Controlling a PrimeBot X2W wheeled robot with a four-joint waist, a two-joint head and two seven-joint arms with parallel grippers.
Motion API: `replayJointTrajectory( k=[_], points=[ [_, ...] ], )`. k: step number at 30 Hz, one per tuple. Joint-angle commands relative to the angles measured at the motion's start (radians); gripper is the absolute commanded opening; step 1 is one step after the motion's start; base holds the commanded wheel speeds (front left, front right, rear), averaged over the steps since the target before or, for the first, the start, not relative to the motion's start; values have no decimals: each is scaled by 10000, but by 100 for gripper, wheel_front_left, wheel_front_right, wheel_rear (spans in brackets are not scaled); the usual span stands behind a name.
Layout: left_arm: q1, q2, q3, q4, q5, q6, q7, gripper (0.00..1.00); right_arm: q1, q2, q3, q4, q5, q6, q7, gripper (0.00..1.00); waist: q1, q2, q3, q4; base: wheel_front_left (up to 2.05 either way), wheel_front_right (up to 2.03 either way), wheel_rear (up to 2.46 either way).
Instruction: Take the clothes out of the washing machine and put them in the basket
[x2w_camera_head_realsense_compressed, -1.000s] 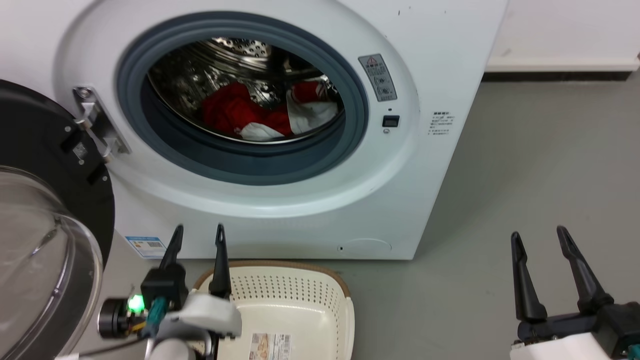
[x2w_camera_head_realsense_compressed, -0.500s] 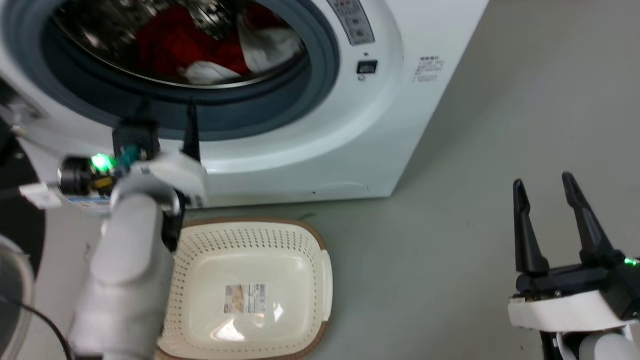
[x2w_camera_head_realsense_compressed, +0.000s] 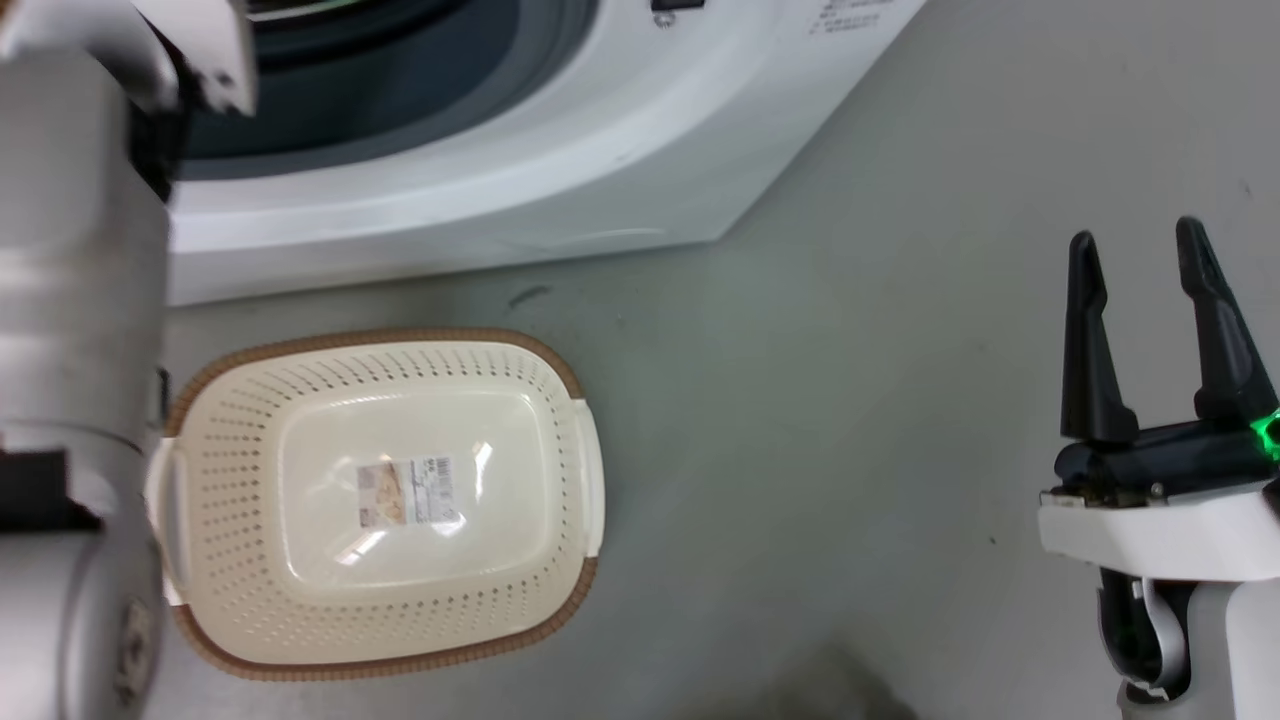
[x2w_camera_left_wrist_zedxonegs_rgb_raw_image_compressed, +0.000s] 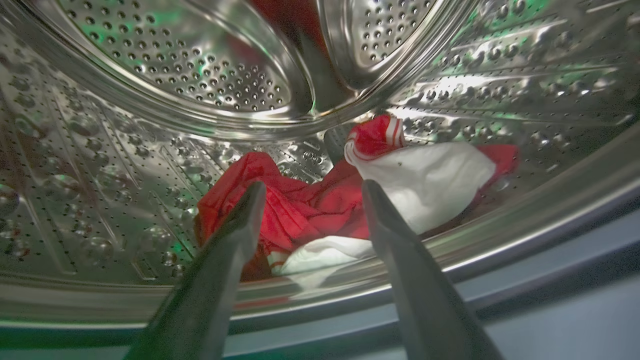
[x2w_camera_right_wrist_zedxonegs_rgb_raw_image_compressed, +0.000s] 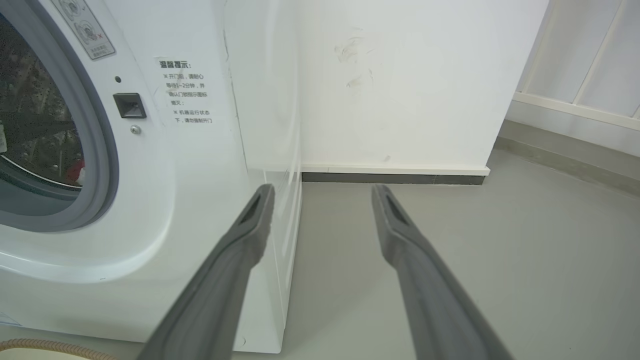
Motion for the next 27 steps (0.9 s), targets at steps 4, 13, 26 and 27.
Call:
replayJointTrajectory(
  k=[4, 13, 26, 27],
  points=[
    [-1370, 499, -215, 710, 43, -238, 1310, 100, -404, 25, 17, -78, 229, -7, -20, 100, -3, 0, 993, -530, 0, 0, 0],
    [-3572, 1275, -1037, 1763, 195, -433, 4374, 100, -726, 27, 146, -158, 566, -7, -20, 100, -3, 0, 1792, -929, 0, 0, 0],
    [-4185, 1715, -2025, 2127, -268, -440, 6604, 100, -938, 26, 174, -166, 826, -7, -21, 100, -3, 0, 2444, -1222, 0, 0, 0],
    [-4151, 1724, -2068, 2141, -304, -440, 6659, 100, -948, 26, 179, -169, 843, -7, -21, 100, -3, 0, 2469, -1233, 0, 0, 0]
  ],
)
